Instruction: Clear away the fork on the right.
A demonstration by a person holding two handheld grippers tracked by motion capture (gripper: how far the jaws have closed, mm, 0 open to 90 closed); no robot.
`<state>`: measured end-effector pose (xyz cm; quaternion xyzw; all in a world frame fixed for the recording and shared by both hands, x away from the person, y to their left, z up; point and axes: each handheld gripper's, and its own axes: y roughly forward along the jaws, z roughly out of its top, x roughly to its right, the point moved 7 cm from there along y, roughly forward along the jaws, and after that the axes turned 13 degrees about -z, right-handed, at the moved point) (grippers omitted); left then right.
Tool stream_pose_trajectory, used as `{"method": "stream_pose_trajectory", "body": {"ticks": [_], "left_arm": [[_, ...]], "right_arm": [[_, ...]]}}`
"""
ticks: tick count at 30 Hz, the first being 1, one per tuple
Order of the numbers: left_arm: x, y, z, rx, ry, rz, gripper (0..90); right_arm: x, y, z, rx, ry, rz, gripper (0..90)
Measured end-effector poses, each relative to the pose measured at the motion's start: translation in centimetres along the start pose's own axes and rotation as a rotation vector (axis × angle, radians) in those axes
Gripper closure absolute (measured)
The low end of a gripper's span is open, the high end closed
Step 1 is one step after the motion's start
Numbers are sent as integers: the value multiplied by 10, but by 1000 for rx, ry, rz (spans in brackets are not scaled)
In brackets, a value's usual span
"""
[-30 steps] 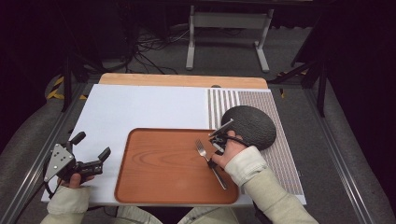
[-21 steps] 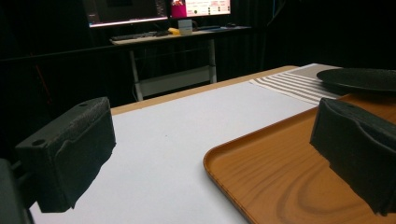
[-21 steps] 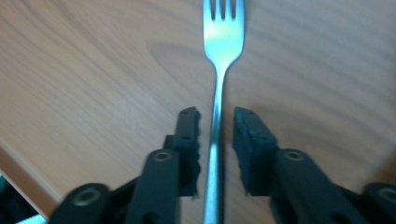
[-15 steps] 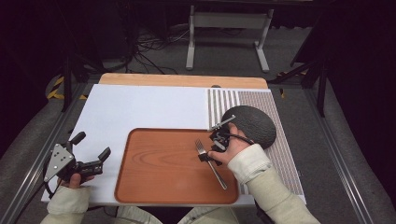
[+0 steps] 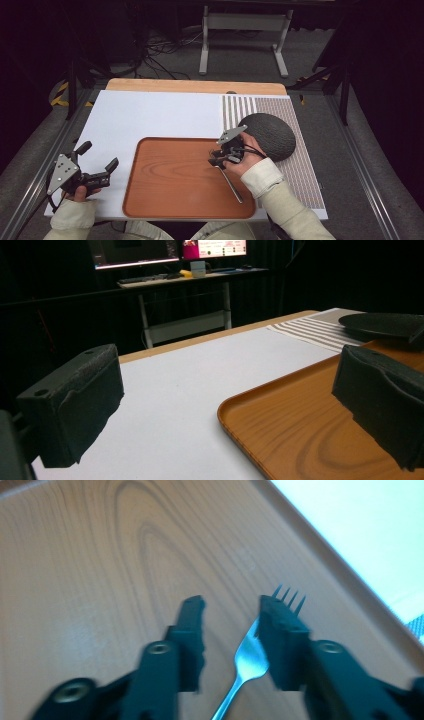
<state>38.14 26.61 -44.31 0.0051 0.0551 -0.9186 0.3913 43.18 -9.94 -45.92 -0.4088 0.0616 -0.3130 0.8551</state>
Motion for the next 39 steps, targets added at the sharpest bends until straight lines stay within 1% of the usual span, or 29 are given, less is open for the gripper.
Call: {"method": "stream_pose_trajectory", "body": {"ticks": [2, 4, 5, 8, 12, 17, 20, 27, 34, 37, 39], "left_arm": [[0, 0, 0, 0, 0, 0, 5], [0, 0, 0, 0, 0, 0, 5], [0, 0, 0, 0, 0, 0, 5], [0, 0, 0, -1, 1, -2, 5], [0, 0, 0, -1, -2, -2, 5], [-1, 0, 0, -1, -2, -2, 5], [-1, 0, 0, -1, -2, -2, 5], [-1, 0, 0, -1, -3, -2, 5], [-1, 0, 0, 0, -3, -1, 6], [-1, 0, 0, -2, -3, -2, 6], [-1, 0, -1, -2, -3, -2, 6]], "right_arm": [[1, 4, 0, 22, -37, -12, 774], [1, 8, 1, 36, -56, -8, 807], [0, 11, 2, 47, -64, -5, 837], [-1, 17, 2, 57, -84, -1, 895], [-2, 28, -1, 45, -97, 4, 900], [-2, 38, -6, 27, -91, 13, 900], [-1, 40, -9, 19, -91, 8, 900], [0, 41, -10, 13, -103, -3, 900], [5, 41, -12, -6, -113, -36, 900], [8, 40, -14, -16, -107, -41, 900], [11, 40, -15, -19, -94, -56, 900]]}}
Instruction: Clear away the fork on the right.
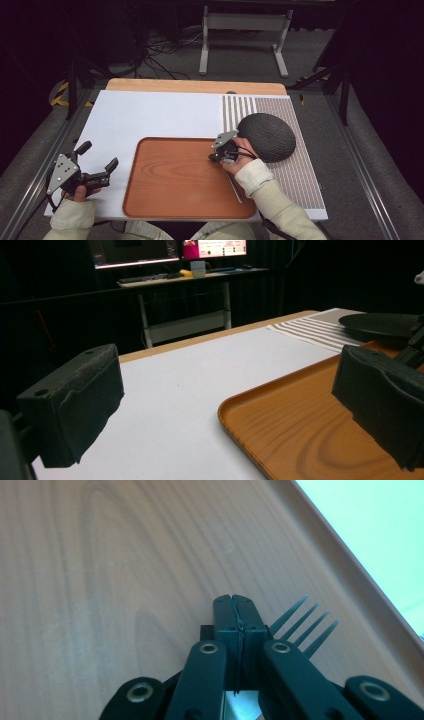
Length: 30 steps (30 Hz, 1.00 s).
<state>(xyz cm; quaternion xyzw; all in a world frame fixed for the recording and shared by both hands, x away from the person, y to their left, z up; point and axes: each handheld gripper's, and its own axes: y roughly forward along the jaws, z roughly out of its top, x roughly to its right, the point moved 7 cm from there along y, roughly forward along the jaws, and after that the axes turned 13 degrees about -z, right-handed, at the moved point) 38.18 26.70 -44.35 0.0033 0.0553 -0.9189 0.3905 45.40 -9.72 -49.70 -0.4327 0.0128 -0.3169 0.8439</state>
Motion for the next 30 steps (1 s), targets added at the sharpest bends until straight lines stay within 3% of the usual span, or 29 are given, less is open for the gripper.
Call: {"method": "stream_pose_trajectory", "body": {"ticks": [9, 30], "left_arm": [[0, 0, 0, -4, 2, -1, 6], [0, 0, 0, -3, 2, 0, 6]], "right_arm": [[12, -3, -7, -20, 48, -46, 900], [30, -9, -19, -38, 99, -105, 900]]}}
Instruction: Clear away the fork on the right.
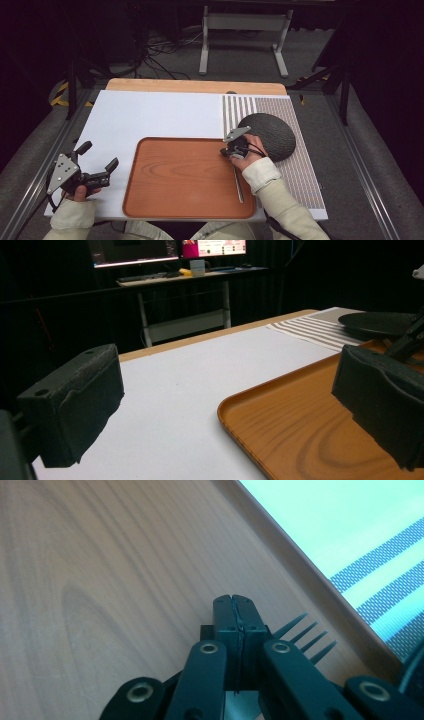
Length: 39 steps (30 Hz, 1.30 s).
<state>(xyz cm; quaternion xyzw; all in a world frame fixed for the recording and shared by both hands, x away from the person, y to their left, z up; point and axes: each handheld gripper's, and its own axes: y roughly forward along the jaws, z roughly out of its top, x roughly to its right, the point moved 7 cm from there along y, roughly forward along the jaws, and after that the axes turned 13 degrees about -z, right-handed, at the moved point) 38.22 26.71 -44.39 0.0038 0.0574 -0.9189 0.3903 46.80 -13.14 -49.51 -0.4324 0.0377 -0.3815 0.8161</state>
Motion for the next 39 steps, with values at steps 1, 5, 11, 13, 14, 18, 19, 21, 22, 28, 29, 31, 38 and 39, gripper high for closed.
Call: {"method": "stream_pose_trajectory", "body": {"ticks": [1, 5, 11, 13, 14, 18, 19, 21, 22, 28, 29, 31, 38, 39], "left_arm": [[0, 0, 0, 0, -1, 1, 7], [0, 0, 0, 1, 0, 1, 6], [0, 0, 0, -2, 0, 1, 6], [0, 0, 0, -2, 0, 1, 6], [0, 0, 0, -2, 0, 1, 6], [0, 0, 0, -4, 1, -1, 6], [0, 1, 0, -3, 0, -2, 6], [0, 1, 0, -2, -1, 0, 6], [0, 1, 0, -2, -1, 0, 6], [0, 0, 0, -3, 0, 1, 6], [0, 0, -1, -2, -1, 2, 6], [0, -1, -1, -4, -2, 3, 6], [-1, -2, -1, -5, -3, 8, 6], [-1, -2, -1, -3, -1, 10, 6]], "right_arm": [[1, 0, 0, -1, 5, -3, 900], [5, -1, -3, -5, 18, -14, 900], [8, -2, -6, -6, 27, -22, 900], [10, -3, -7, -9, 26, -28, 900], [11, -3, -7, -8, 30, -25, 900], [13, -4, -9, -12, 41, -28, 900], [13, -4, -9, -11, 39, -27, 900], [14, -4, -9, -10, 41, -30, 900], [14, -4, -9, -9, 42, -29, 900], [13, -12, -2, 20, 38, -20, 840], [13, -14, 0, 29, 41, -20, 803], [12, -20, 8, 64, 42, -15, 684], [13, -38, 29, 205, 50, -14, 285], [14, -42, 31, 217, 52, -19, 257]]}}
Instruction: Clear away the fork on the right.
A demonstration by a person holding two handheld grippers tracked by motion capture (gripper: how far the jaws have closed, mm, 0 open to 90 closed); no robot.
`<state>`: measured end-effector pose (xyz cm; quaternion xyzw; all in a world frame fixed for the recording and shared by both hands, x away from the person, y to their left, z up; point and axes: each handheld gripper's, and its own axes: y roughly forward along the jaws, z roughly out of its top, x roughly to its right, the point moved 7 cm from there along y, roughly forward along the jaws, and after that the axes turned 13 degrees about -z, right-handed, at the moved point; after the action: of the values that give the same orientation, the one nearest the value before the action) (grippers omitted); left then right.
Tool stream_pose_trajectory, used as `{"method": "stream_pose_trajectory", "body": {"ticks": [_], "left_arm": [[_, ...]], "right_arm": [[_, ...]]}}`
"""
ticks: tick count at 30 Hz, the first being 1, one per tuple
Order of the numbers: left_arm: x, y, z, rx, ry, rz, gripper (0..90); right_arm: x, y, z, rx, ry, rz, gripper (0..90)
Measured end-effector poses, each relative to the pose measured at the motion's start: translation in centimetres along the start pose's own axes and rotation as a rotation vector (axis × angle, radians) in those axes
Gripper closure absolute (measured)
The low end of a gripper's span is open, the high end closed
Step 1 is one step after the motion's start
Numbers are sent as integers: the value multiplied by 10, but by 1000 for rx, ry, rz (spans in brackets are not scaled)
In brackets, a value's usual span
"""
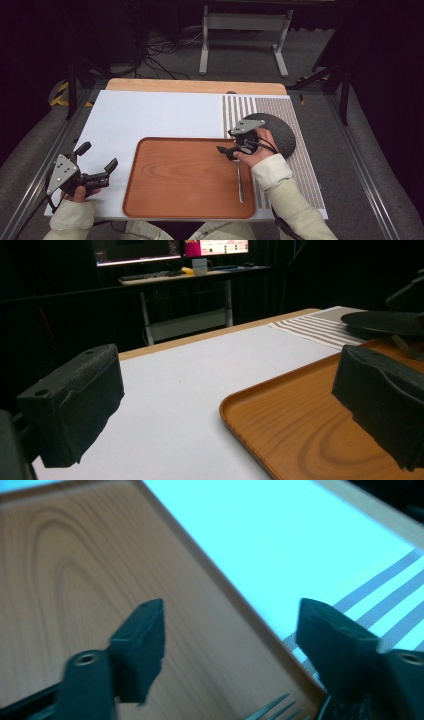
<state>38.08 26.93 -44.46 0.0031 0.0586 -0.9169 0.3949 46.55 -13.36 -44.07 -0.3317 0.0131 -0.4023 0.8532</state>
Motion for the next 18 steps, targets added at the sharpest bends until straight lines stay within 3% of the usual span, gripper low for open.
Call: {"method": "stream_pose_trajectory", "body": {"ticks": [4, 7, 18], "left_arm": [[0, -1, 0, -2, 0, -1, 6], [0, -2, 0, -1, -1, 4, 7], [0, -2, 0, -1, -1, 4, 6]], "right_arm": [[2, -8, 7, 40, -16, -8, 178], [3, -19, 16, 106, -26, -4, 118], [21, -55, 11, 200, -10, -45, 120]]}}
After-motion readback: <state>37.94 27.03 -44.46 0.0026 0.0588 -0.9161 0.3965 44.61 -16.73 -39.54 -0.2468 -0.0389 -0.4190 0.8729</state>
